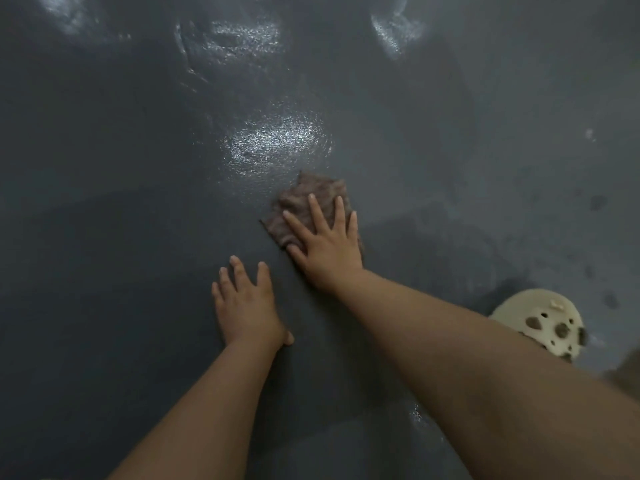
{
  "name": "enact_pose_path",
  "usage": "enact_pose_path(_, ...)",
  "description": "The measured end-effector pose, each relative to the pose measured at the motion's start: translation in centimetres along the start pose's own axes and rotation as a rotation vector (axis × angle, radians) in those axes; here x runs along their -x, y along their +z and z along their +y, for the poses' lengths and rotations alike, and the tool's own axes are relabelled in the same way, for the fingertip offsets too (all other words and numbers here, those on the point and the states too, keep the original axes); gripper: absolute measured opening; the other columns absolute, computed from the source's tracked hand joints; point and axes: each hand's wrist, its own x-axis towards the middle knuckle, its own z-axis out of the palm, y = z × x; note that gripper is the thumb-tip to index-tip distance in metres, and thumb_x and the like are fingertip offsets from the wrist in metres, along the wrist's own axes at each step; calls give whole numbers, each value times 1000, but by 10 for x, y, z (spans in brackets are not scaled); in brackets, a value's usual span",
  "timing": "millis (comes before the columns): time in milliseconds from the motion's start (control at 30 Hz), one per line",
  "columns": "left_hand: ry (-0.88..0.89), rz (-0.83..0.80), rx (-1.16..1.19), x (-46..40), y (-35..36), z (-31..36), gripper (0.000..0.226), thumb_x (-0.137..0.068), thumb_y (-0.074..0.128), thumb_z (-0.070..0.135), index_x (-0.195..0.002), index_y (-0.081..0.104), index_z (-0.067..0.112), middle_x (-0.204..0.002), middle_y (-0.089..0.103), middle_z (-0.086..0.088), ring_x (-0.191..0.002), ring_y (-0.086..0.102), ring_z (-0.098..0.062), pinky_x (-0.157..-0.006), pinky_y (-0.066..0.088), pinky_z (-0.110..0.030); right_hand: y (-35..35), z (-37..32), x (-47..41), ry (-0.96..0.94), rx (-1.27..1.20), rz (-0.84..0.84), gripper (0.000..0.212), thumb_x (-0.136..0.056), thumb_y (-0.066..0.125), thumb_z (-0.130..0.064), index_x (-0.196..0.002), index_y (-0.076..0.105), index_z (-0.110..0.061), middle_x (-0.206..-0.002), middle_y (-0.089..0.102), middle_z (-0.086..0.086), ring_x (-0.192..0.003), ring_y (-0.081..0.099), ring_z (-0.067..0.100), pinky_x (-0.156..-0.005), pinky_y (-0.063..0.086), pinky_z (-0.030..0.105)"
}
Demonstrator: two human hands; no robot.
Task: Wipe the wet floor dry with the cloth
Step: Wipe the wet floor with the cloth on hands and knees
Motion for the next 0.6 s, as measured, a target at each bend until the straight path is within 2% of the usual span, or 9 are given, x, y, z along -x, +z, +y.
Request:
enact_pose_path(100, -4, -8, -31, 0, 0, 0, 125, -63, 80, 53, -150, -4, 22, -156, -12, -19, -145, -4, -36, -117, -1, -45, -9, 35, -18, 119, -27, 35, 55, -97, 27, -54, -148, 8, -46, -159, -9, -4, -143, -16, 35, -115, -8, 49)
enact_pose_path(233, -24, -19, -49, -1, -1, 3, 125, -63, 81, 53, -150, -3, 21, -155, -12, -21, -144, -3, -37, -116, -1, -46, -8, 96, -1, 400, -122, 85, 56, -99, 27, -47, -150, 5, -38, -160, -9, -1, -145, -13, 32, -117, -5, 46)
enact_pose_path(367, -38, -33, -42, -2, -5, 9, 124, -63, 82, 48, -149, -1, 19, -154, -12, -23, -144, -3, -40, -116, -1, -48, 10, 89, 52, 575, -181, 75, 57, -99, 24, -47, -150, 0, -38, -159, -11, 2, -144, -13, 33, -117, -4, 48)
enact_pose_path(433, -44, -45, -31, -1, -6, 10, 124, -63, 83, 47, -149, -2, 19, -154, -13, -23, -144, -5, -40, -115, -1, -50, 20, 56, 74, 581, -198, 37, 57, -99, 23, -48, -149, -3, -39, -159, -14, 4, -144, -15, 35, -115, -7, 50)
enact_pose_path(500, -44, -43, -27, -1, -6, 10, 125, -62, 83, 47, -149, -2, 19, -155, -13, -22, -144, -5, -39, -115, -1, -51, 29, 27, 88, 504, -195, 19, 56, -98, 20, -50, -148, -3, -42, -158, -18, 4, -142, -18, 37, -112, -13, 50)
enact_pose_path(600, -49, -47, -32, -1, -5, 8, 127, -61, 84, 49, -149, -3, 20, -155, -13, -21, -144, -5, -38, -115, -1, -52, 30, 29, 81, 347, -139, 22, 58, -93, 15, -55, -147, -1, -45, -158, -19, 2, -141, -21, 38, -109, -19, 50)
